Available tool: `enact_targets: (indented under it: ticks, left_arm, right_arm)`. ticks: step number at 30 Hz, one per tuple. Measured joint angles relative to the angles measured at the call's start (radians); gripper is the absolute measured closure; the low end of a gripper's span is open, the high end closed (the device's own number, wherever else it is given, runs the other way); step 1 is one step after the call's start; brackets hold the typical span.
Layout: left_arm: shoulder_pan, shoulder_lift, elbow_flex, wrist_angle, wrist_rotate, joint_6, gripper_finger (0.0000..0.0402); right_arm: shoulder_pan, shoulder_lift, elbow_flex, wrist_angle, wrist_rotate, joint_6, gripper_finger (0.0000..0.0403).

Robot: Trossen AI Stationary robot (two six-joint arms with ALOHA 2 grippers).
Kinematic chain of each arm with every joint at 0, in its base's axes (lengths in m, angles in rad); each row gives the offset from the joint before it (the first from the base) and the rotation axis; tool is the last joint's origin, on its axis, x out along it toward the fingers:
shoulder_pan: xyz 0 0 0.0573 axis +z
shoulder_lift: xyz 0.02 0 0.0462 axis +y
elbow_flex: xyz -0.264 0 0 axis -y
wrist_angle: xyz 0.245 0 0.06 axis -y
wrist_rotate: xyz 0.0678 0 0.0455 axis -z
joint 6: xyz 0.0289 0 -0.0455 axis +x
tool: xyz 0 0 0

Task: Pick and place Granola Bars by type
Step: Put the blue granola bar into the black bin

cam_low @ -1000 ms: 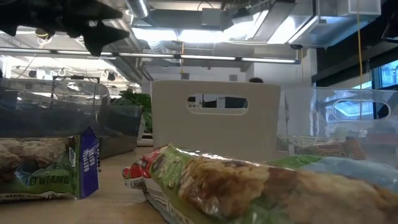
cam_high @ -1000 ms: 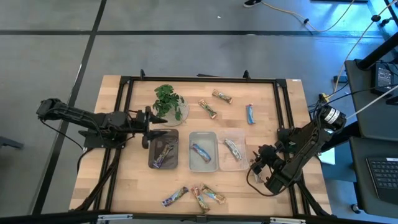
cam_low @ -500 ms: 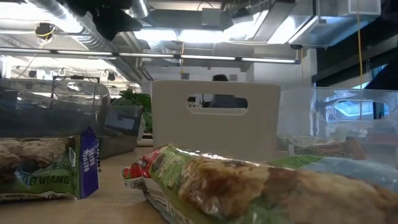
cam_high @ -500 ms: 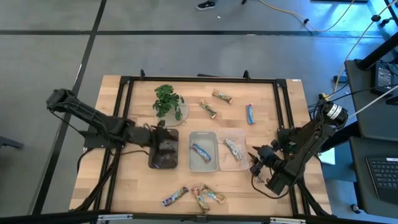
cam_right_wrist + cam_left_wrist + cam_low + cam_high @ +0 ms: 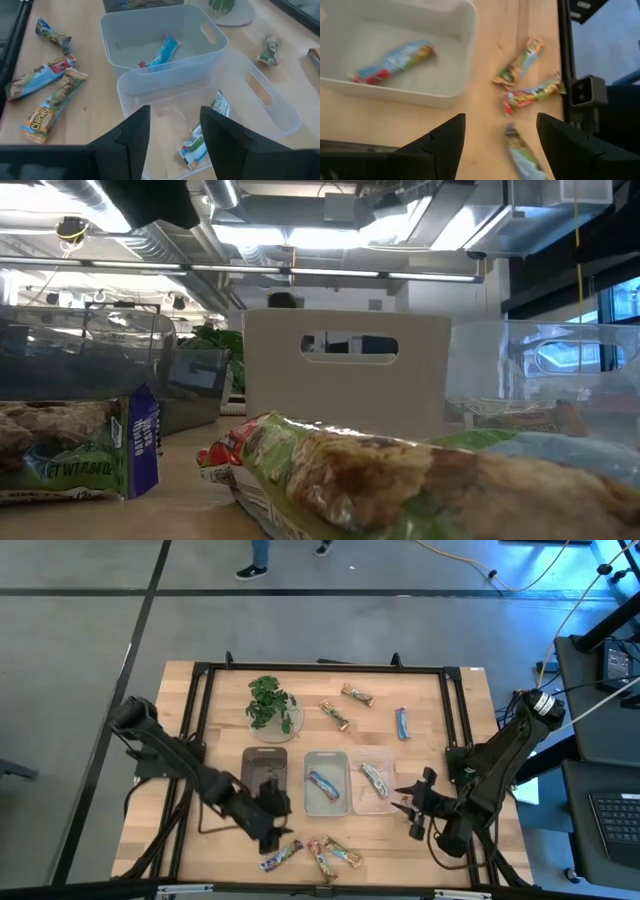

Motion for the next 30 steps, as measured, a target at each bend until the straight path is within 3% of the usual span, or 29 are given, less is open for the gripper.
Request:
enact_targets:
  ticks: [10, 15, 23, 30]
  left_arm:
    - [-0.064, 0.278, 0.273, -0.262, 0.106, -0.305, 0.0165]
    - [-0.091, 0.390, 0.368, -0.286, 0.141, -0.393, 0.0167]
    - [-0.101, 0.506, 0.418, -0.307, 0.149, -0.475, 0.0168]
    - [-0.102, 0.535, 0.418, -0.334, 0.149, -0.552, 0.0168]
  right_arm:
    - [-0.002, 0.000, -0.044, 0.008, -0.007, -0.019, 0.0226]
    - [-0.003, 0.000, -0.081, 0.030, -0.007, -0.017, 0.0226]
    - [-0.005, 0.000, -0.112, 0.036, -0.026, -0.019, 0.0226]
    - [-0.005, 0.000, -0.112, 0.034, -0.062, -0.023, 0.0226]
